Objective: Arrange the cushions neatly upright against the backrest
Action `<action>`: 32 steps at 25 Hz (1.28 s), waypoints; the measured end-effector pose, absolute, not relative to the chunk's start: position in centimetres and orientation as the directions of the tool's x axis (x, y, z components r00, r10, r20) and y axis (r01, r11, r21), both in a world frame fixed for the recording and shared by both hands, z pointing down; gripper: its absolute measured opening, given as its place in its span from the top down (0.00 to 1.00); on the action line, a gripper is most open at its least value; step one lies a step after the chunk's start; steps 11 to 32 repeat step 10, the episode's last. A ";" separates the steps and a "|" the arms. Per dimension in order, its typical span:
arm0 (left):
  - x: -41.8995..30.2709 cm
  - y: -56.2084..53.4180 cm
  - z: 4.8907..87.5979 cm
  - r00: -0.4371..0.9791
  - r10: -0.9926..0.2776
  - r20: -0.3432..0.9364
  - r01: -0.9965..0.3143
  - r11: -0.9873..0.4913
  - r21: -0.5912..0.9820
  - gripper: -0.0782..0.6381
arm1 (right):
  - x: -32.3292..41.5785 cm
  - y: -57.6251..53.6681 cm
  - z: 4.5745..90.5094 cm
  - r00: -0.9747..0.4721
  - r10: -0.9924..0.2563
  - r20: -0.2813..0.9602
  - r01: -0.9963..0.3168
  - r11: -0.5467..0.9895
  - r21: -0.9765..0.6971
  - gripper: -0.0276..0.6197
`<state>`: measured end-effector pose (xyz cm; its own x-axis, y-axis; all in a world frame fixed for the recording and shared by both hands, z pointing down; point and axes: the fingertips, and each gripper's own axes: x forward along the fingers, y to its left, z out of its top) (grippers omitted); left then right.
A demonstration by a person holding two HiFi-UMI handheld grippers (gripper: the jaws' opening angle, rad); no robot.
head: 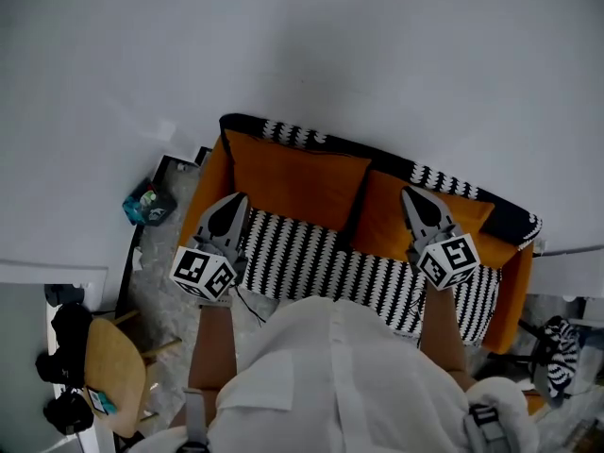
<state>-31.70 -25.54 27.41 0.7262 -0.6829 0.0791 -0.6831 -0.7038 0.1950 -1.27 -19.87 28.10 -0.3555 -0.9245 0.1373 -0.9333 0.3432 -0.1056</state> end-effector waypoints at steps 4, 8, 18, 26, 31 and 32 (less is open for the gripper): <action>-31.1 -24.7 27.6 0.732 -0.675 0.094 -0.679 -0.709 0.193 0.87 | -1.1 -19.4 28.2 -0.359 -0.924 0.134 -0.932 0.347 -0.105 0.95; -30.5 -24.1 28.2 0.738 -0.666 0.108 -0.673 -0.714 0.194 0.87 | -1.0 -19.4 28.2 -0.363 -0.923 0.127 -0.931 0.355 -0.085 0.95; -30.5 -24.0 28.5 0.738 -0.665 0.116 -0.673 -0.713 0.195 0.87 | -0.9 -19.5 28.2 -0.362 -0.924 0.122 -0.932 0.355 -0.076 0.95; -30.5 -24.0 28.5 0.738 -0.665 0.116 -0.673 -0.713 0.195 0.87 | -0.9 -19.5 28.2 -0.362 -0.924 0.122 -0.932 0.355 -0.076 0.95; -30.5 -24.0 28.5 0.738 -0.665 0.116 -0.673 -0.713 0.195 0.87 | -0.9 -19.5 28.2 -0.362 -0.924 0.122 -0.932 0.355 -0.076 0.95; -30.5 -24.0 28.5 0.738 -0.665 0.116 -0.673 -0.713 0.195 0.87 | -0.9 -19.5 28.2 -0.362 -0.924 0.122 -0.932 0.355 -0.076 0.95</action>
